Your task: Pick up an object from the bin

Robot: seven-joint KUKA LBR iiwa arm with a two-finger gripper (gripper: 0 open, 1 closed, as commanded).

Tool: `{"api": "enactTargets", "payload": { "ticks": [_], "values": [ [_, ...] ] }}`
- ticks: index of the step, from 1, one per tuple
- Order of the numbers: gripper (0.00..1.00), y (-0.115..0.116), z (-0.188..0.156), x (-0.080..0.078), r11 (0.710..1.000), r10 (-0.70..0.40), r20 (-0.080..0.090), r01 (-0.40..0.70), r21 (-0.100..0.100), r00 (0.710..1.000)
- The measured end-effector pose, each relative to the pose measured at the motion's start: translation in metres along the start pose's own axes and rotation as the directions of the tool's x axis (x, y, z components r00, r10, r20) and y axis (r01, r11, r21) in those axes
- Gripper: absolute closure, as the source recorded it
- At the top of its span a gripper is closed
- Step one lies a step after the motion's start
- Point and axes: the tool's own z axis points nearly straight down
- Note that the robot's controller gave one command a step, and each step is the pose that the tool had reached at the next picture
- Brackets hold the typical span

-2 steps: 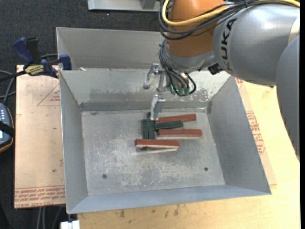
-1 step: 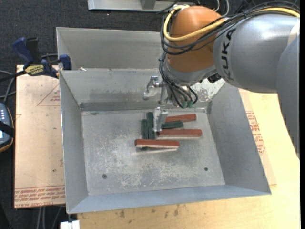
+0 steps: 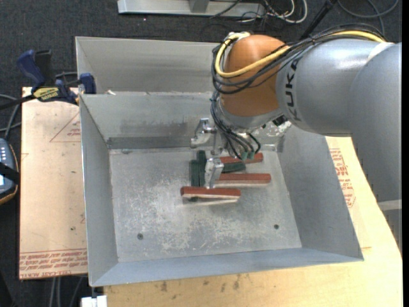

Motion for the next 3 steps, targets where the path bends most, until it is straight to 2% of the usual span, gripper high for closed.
{"api": "enactTargets", "payload": {
  "ticks": [1, 2, 3],
  "values": [
    [1.0, 0.007, 0.043, 0.016, 0.996, -0.094, 0.02, 0.094, 0.001, 0.995],
    [1.0, 0.007, 0.043, 0.016, 0.996, -0.094, 0.02, 0.094, 0.001, 0.995],
    [1.0, 0.01, 0.021, 0.009, 0.993, -0.118, -0.004, 0.118, 0.0, 0.993]
  ]
}}
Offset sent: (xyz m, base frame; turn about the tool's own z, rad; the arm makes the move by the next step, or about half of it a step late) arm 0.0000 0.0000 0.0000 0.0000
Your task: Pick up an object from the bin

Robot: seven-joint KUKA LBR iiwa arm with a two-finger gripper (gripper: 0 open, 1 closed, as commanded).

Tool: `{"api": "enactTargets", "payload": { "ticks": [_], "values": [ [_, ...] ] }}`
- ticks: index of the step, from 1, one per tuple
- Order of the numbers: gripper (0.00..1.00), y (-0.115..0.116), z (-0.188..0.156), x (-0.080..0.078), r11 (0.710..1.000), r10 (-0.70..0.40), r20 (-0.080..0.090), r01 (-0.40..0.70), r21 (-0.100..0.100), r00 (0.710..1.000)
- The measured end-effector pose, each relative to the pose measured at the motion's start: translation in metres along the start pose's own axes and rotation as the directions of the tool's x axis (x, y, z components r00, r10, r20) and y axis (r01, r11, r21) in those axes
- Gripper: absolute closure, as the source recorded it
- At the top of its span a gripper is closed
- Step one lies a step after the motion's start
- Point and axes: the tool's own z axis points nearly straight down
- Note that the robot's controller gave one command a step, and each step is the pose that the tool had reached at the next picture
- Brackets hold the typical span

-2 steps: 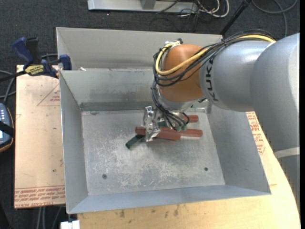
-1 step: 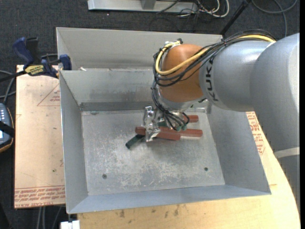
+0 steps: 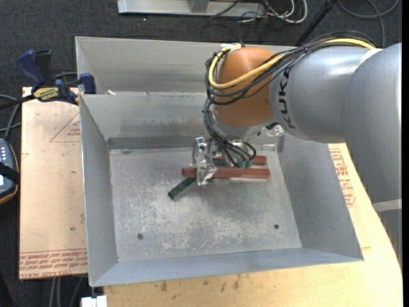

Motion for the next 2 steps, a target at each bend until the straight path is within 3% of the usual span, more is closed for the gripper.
{"api": "enactTargets", "payload": {
  "ticks": [1, 2],
  "values": [
    [1.0, 0.0, -0.054, 0.002, 1.0, -0.031, -0.005, 0.031, -0.001, 0.999],
    [1.0, 0.004, -0.109, 0.001, 1.0, -0.024, 0.0, 0.024, 0.0, 1.0]
  ]
}}
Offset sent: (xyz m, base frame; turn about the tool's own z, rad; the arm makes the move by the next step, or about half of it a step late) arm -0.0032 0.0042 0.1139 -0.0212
